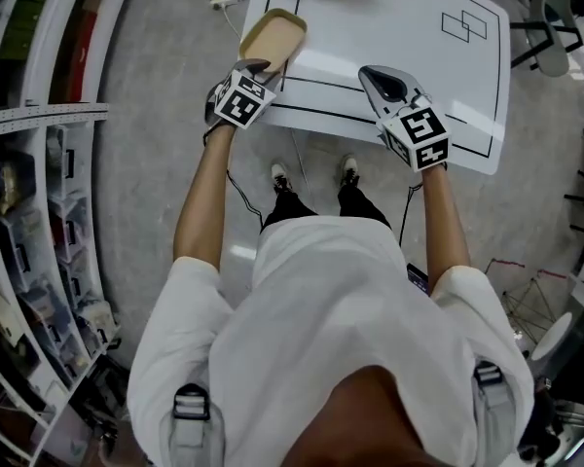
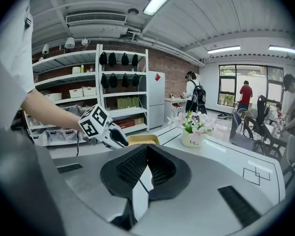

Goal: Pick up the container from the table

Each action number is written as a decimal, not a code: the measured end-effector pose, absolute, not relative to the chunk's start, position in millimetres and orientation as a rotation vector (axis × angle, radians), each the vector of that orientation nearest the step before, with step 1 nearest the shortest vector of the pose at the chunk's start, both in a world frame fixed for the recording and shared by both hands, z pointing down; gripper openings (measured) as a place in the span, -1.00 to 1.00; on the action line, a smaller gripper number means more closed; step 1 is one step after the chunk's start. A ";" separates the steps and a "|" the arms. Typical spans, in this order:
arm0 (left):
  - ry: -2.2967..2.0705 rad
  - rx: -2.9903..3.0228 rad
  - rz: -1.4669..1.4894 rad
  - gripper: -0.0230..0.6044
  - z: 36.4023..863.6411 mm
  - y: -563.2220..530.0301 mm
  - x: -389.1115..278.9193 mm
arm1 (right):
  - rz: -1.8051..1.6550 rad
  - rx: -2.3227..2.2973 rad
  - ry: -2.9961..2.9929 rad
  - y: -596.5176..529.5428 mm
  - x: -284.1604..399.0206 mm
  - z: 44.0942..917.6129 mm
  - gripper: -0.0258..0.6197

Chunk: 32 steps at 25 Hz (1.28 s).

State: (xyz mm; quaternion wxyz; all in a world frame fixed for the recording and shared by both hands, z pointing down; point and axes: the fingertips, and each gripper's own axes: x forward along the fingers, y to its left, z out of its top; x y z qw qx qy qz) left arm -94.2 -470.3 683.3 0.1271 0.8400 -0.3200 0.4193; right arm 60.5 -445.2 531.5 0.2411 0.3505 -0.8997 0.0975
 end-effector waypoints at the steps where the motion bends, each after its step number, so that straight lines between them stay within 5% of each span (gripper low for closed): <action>1: -0.910 2.437 1.302 -0.54 690.7 -470.3 -95.1 | 0.280 0.976 -2.451 -444.5 62.8 534.3 -0.87; 18: -0.774 2.411 1.738 -0.83 711.6 -470.8 -86.2 | 0.362 1.126 -2.429 -441.0 97.4 535.6 -0.87; 32: -1.391 2.610 1.070 -0.84 543.5 -511.9 -113.9 | 0.110 1.306 -2.491 -490.1 103.0 422.1 -0.87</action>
